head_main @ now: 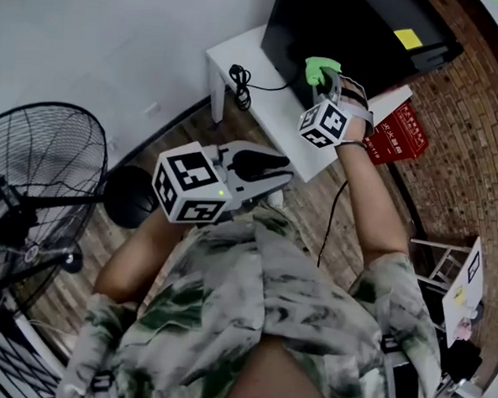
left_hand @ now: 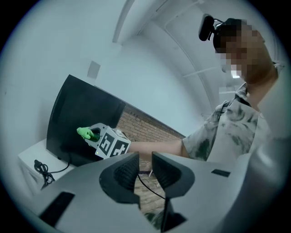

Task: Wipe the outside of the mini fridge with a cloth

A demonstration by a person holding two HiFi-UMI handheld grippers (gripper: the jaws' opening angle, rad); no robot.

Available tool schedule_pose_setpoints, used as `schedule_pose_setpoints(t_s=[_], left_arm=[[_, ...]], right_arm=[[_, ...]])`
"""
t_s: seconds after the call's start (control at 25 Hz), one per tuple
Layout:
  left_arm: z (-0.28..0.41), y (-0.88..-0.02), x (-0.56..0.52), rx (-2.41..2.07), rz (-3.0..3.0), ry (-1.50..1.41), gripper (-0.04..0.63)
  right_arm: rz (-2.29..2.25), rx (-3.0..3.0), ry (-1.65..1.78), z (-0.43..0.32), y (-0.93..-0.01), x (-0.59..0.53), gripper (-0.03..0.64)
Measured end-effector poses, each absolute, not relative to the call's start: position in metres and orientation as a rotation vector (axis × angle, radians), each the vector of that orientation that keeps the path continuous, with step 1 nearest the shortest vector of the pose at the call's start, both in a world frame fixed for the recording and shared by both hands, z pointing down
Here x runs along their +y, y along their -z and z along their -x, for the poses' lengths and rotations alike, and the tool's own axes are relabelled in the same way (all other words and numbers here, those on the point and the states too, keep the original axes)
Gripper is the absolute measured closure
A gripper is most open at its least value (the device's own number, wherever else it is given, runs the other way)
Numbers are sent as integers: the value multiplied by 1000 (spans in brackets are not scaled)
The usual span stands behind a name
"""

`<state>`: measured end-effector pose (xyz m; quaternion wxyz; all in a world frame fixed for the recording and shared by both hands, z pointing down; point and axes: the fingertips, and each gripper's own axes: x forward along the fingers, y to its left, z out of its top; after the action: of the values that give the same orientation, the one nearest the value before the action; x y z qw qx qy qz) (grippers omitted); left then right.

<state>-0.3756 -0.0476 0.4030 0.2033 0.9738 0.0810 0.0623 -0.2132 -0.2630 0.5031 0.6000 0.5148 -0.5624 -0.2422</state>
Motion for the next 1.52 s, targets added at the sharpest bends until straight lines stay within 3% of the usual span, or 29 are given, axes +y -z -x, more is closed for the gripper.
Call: schedule_pose_setpoints(t_s=[0.64, 1.24, 1.52], left_arm=[[391, -402, -36, 223, -2721, -157, 500], [398, -399, -31, 156, -2700, -83, 500], [400, -393, -29, 118, -2711, -67, 500]], right_arm=[[-1096, -1375, 379, 215, -589, -254, 497], [-1316, -1321, 880, 284, -330, -301, 497], [-1351, -1191, 865, 251, -312, -331, 497]])
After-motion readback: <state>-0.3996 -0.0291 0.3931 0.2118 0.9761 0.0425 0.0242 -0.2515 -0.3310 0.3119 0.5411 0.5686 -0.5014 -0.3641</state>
